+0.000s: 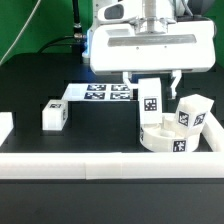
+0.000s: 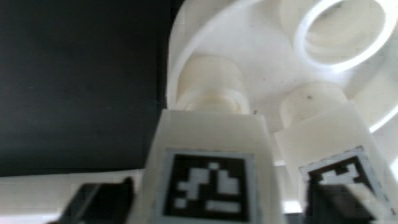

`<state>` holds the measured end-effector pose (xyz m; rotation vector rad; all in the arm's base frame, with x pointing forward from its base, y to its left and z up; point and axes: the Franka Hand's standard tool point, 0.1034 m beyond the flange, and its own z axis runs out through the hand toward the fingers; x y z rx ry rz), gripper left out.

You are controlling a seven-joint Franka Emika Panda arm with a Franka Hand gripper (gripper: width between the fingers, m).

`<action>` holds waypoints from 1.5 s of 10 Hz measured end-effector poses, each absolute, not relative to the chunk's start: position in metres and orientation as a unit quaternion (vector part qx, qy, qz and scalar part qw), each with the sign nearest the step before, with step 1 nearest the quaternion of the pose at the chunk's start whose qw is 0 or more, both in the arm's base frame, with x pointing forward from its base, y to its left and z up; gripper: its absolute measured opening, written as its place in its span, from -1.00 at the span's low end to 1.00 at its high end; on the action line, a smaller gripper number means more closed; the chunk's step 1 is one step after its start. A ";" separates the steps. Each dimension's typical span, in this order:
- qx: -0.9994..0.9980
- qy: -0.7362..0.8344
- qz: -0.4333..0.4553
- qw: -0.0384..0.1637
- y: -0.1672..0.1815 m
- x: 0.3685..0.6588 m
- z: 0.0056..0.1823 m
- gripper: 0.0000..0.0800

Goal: Assemble stool

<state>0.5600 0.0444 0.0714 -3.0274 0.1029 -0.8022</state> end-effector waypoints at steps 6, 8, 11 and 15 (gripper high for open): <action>-0.974 0.017 -0.226 0.013 0.040 0.570 0.113 0.62; -0.974 0.012 -0.227 0.012 0.039 0.573 0.115 0.62; -0.977 0.011 -0.213 0.015 0.040 0.571 0.112 0.62; -0.996 0.006 -0.086 0.038 0.037 0.575 0.106 0.62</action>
Offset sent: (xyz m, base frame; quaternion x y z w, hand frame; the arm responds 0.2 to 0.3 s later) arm 0.0032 -0.0060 0.0274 0.0046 -0.0325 -0.0086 0.9994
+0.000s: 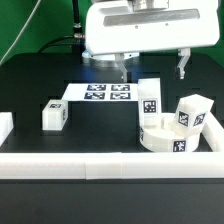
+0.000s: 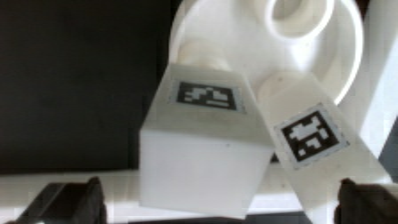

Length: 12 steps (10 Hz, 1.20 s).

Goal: Assemble stool

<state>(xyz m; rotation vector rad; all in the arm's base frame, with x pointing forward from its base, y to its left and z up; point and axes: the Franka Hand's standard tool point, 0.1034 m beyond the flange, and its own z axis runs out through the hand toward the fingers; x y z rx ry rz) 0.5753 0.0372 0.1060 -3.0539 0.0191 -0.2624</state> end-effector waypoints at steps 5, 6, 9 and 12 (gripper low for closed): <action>-0.999 0.002 -0.013 0.053 0.039 0.574 0.104 0.62; -0.998 0.025 -0.010 0.052 0.040 0.573 0.099 0.62; -0.998 0.027 -0.008 0.049 0.037 0.572 0.088 0.62; -0.998 0.028 -0.006 0.050 0.034 0.576 0.089 0.41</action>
Offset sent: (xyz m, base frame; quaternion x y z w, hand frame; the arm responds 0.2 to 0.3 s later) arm 0.0000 0.0000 0.0000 0.0000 0.0000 0.0000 1.0000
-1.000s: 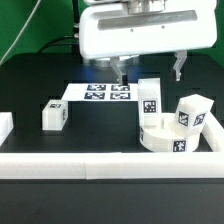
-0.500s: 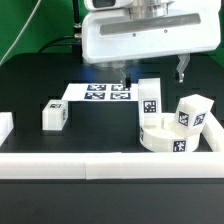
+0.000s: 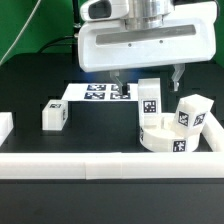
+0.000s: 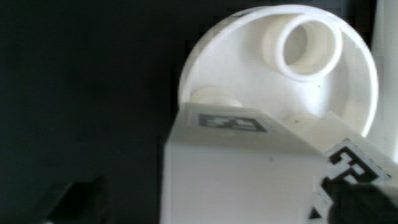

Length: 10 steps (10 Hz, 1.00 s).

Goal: Assemble stool

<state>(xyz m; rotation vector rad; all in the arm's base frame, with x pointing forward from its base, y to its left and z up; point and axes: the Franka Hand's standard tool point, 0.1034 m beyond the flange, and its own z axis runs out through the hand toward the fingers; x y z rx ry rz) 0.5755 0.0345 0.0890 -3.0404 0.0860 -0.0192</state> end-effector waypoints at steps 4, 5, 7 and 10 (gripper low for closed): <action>-0.998 0.034 -0.012 0.050 0.035 0.579 0.091 -0.16; -0.998 0.040 -0.011 0.050 0.035 0.579 0.091 -0.16; -0.995 0.086 -0.009 0.051 0.035 0.578 0.091 -0.16; -0.961 0.267 0.003 0.075 0.038 0.577 0.089 -0.16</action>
Offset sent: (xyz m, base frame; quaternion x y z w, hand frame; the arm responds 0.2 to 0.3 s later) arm 0.0000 0.0000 0.0000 0.0000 0.0000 0.0650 0.9979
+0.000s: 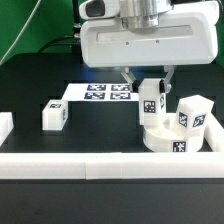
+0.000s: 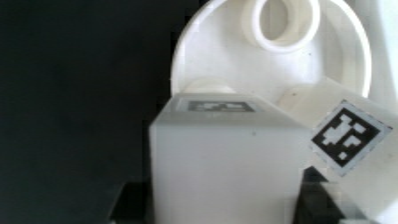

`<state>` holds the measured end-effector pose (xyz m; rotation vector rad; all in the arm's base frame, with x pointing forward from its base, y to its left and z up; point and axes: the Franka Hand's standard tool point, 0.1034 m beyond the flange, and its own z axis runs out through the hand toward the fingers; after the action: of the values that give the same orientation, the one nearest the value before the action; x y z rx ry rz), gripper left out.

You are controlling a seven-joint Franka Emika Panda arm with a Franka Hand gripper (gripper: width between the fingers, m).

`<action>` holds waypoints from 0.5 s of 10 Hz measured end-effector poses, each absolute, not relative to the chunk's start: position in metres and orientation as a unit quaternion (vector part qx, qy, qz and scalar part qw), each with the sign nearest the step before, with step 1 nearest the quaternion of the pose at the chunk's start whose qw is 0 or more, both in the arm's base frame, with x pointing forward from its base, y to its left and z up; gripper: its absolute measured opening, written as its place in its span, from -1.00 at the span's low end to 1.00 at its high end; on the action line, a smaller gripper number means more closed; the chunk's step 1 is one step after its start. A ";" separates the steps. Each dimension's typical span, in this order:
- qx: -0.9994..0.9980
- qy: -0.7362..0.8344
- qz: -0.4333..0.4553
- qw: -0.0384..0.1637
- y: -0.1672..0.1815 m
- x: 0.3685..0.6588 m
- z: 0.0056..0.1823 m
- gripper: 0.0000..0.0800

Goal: Assemble stool

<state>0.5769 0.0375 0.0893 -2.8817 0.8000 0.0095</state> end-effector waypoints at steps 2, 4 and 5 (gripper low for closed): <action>-0.925 0.371 0.007 0.086 0.040 0.577 0.089 -0.16; -0.875 0.476 0.019 0.090 0.049 0.577 0.089 -0.16; -0.856 0.509 0.021 0.091 0.050 0.577 0.089 -0.16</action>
Offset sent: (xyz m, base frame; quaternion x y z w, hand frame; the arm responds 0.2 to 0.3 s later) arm -0.0143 0.0125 -0.0066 -0.0068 -0.0257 0.2685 0.9629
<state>0.5772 0.0503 0.0892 -2.5433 1.5115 0.0622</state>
